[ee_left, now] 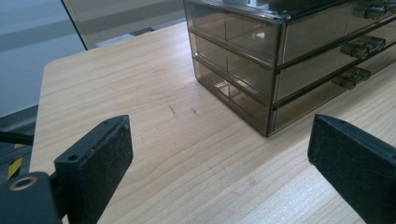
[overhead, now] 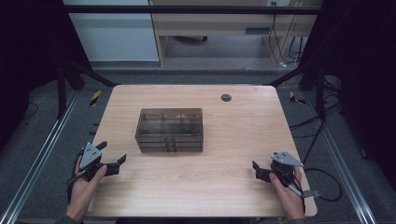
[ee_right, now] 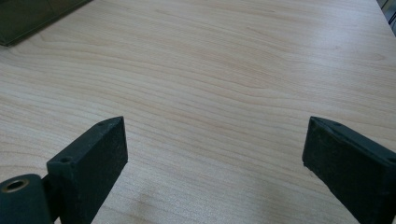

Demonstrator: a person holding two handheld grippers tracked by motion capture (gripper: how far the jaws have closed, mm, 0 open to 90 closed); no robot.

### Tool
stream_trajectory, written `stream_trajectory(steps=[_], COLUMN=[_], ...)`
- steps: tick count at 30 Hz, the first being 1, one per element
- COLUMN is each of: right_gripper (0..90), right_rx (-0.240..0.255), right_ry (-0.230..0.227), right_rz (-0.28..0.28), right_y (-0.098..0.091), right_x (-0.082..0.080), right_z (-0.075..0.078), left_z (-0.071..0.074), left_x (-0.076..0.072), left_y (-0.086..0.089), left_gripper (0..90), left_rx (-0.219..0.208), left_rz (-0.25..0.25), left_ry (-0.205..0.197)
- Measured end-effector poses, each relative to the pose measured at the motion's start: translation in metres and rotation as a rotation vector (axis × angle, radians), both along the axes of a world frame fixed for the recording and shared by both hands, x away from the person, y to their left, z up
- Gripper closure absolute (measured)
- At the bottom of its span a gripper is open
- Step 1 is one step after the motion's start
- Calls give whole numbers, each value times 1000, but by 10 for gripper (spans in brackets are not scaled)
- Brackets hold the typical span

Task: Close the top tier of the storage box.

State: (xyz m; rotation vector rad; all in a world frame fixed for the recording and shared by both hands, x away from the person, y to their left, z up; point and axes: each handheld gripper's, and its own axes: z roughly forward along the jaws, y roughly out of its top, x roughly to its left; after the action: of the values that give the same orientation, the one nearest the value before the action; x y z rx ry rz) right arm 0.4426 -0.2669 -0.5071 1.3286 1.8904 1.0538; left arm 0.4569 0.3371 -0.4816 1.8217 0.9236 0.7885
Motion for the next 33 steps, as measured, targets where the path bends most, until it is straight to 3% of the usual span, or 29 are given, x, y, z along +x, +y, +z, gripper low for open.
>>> stream_trajectory(steps=[33], right_gripper=[72], right_rx=[2], right_ry=[1], right_rz=[8], right_y=[0], right_x=[2], right_z=[0], left_z=[-15], left_x=[3], left_y=[-2], left_gripper=[64], left_rx=[-34], left_rz=[13], left_ry=[3])
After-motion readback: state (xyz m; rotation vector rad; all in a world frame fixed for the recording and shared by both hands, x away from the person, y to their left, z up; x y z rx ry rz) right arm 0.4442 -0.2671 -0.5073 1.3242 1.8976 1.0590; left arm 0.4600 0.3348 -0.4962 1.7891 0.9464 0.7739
